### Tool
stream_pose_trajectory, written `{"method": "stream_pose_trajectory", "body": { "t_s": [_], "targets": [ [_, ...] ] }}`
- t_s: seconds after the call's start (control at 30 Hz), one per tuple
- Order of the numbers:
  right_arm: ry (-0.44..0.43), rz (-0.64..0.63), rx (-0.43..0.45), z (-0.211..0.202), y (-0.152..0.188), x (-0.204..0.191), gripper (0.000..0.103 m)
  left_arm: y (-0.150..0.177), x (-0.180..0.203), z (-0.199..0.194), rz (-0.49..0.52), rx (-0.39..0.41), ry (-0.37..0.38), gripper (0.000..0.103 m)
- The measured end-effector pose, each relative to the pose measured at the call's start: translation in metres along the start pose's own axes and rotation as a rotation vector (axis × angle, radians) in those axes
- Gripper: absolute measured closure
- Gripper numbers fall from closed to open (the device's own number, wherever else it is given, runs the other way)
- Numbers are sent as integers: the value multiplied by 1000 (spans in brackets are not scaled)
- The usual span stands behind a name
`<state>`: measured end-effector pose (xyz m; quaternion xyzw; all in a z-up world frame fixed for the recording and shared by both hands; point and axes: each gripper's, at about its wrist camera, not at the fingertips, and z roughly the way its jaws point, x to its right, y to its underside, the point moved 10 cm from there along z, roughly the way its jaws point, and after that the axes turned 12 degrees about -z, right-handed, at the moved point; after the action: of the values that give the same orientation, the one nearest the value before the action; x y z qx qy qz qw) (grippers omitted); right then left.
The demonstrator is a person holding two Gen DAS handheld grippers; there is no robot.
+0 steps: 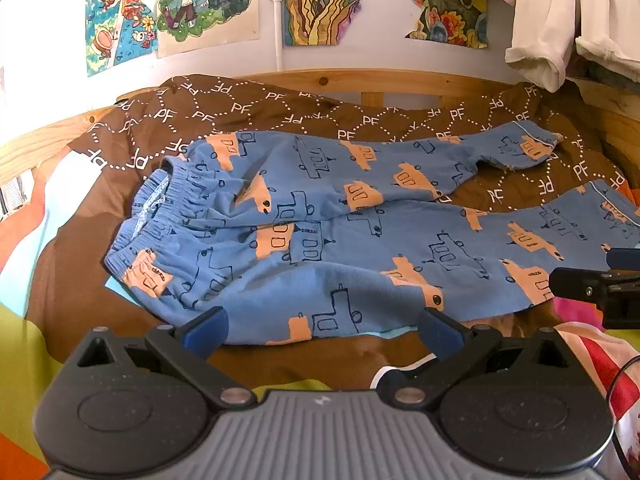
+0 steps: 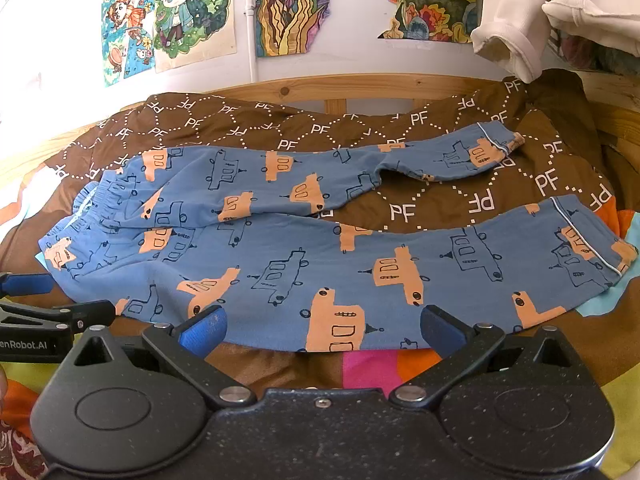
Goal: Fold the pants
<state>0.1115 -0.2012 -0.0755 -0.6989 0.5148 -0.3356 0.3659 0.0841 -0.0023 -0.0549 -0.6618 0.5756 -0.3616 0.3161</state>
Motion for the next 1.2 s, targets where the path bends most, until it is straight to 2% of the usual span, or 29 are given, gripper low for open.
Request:
{"method": "stream_pose_trajectory", "body": {
  "t_s": [0.47,0.6,0.77,0.9,1.03,1.2],
  "targets": [
    [-2,1,7,-1,-1,1,1,1,1,3,-4,-14,3,0],
    [-7,11,-6,1,0,2,1,-10,2,8,8,8,-58,0],
    [-23,34,3,4,-14,20,1,-50,3,28,28,26,-70,0],
    [-126,-13,28,14,-41,37,1,-100,-3,55,68,53,-85,0],
    [-208,-136,16,44,-77,66,1,-153,-19,84,141,100,-108,0],
    [-263,-137,-39,98,-114,108,1,-197,-39,122,229,97,-139,0]
  ]
}}
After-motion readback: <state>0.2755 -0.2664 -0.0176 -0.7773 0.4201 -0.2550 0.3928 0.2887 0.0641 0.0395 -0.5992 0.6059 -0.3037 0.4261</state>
